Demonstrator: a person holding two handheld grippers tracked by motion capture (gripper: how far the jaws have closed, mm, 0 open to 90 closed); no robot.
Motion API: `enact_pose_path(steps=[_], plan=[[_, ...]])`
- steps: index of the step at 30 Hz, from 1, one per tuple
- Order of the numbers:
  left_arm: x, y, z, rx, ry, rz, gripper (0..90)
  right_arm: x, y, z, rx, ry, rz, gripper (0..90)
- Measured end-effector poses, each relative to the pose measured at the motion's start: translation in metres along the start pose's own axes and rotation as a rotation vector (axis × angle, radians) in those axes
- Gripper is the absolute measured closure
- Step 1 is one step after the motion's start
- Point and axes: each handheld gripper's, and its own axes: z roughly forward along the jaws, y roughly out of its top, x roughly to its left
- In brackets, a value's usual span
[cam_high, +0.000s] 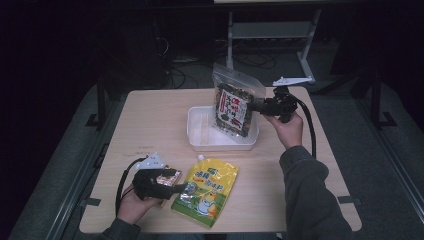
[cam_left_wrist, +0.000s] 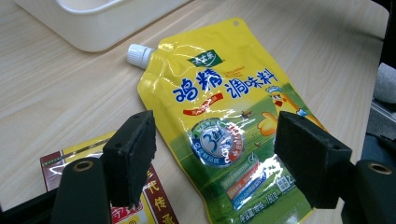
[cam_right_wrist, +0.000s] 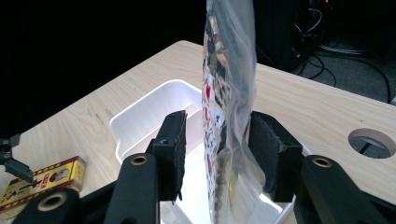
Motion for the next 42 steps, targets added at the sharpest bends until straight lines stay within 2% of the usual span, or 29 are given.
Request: enact_pose_path(steps=[12, 19, 26, 29, 33, 42], plan=[[-0.001, 0.000, 0.001, 0.000, 0.000, 0.005, 28.5, 0.001, -0.006, -0.018, 0.012, 0.007, 0.016, 49.5], [0.000, 0.000, 0.000, -0.001, 0.002, 0.005, 28.4, 0.001, -0.007, -0.029, 0.020, -0.011, 0.014, 47.8], [0.002, 0.000, -0.001, -0.002, 0.005, 0.005, 28.0, 0.001, -0.015, -0.042, 0.026, -0.018, 0.026, 46.2], [0.002, 0.000, -0.001, -0.004, 0.006, 0.006, 27.8, 0.004, -0.017, -0.047, 0.042, -0.018, 0.027, 44.8], [0.001, 0.001, -0.002, -0.007, 0.010, 0.004, 27.3, 0.009, -0.020, -0.054, 0.033, -0.020, 0.022, 44.0], [-0.001, 0.002, 0.001, -0.003, 0.004, 0.011, 26.2, 0.025, -0.037, -0.065, 0.053, -0.012, 0.017, 42.3]])
